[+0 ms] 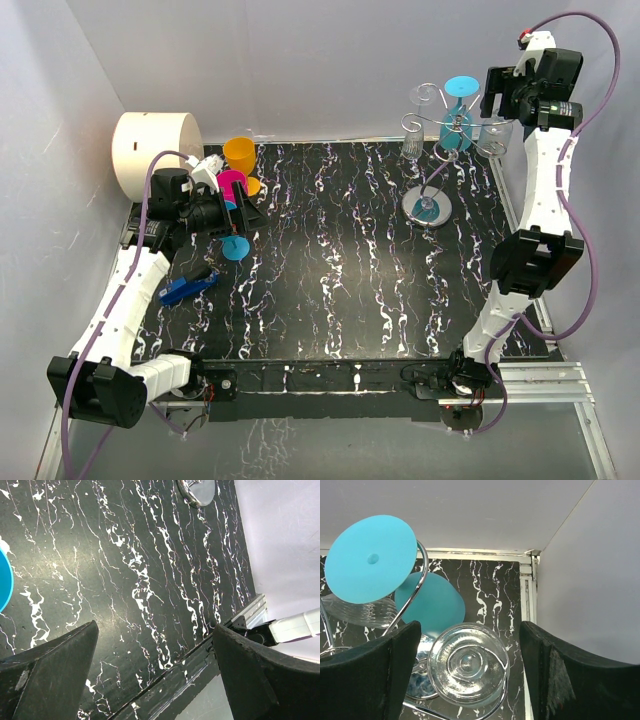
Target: Take the wine glass off the wine glass rack
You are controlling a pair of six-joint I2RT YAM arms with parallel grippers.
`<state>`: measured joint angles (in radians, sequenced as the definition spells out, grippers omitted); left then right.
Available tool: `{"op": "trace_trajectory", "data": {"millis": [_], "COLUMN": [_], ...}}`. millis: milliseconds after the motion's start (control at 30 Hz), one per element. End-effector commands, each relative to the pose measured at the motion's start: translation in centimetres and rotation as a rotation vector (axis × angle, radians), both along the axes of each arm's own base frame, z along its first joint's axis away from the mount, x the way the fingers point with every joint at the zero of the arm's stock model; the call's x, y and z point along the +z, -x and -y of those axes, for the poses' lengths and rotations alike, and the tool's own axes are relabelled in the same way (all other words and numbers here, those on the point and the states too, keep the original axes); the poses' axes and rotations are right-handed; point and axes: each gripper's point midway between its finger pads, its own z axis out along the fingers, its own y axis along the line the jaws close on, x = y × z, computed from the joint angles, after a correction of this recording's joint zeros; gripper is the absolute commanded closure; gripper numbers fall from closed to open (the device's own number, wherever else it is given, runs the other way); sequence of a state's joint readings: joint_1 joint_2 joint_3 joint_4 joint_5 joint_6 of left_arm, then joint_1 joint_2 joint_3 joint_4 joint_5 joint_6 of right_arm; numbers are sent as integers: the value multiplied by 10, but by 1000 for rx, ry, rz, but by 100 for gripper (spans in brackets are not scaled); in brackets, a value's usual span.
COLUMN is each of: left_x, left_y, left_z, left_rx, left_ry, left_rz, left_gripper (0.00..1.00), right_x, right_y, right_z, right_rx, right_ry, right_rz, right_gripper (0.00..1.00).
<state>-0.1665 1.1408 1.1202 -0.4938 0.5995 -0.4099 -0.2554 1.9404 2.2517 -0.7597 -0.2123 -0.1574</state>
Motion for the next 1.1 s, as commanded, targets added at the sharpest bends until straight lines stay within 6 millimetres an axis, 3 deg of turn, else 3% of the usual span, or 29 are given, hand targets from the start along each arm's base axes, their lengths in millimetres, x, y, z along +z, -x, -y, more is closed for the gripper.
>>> {"op": "trace_trajectory", "data": {"millis": [0,333,1067], "left_x": [11,11,13], "left_y": [-2,-1,0], "left_z": [0,0,0], "left_rx": [-10,-11,-11], "left_ry": [0,-2,-2], "left_rz": [38,41,42], "left_gripper": [3,3,3], "right_x": [25,26,49], "right_y": [-9,-7,1], "right_z": [-2,-2,-1], "right_rx": [18,10,-17], "right_ry": [28,29,31], "right_rz": [80,80,128], "right_gripper": [25,34,65]}}
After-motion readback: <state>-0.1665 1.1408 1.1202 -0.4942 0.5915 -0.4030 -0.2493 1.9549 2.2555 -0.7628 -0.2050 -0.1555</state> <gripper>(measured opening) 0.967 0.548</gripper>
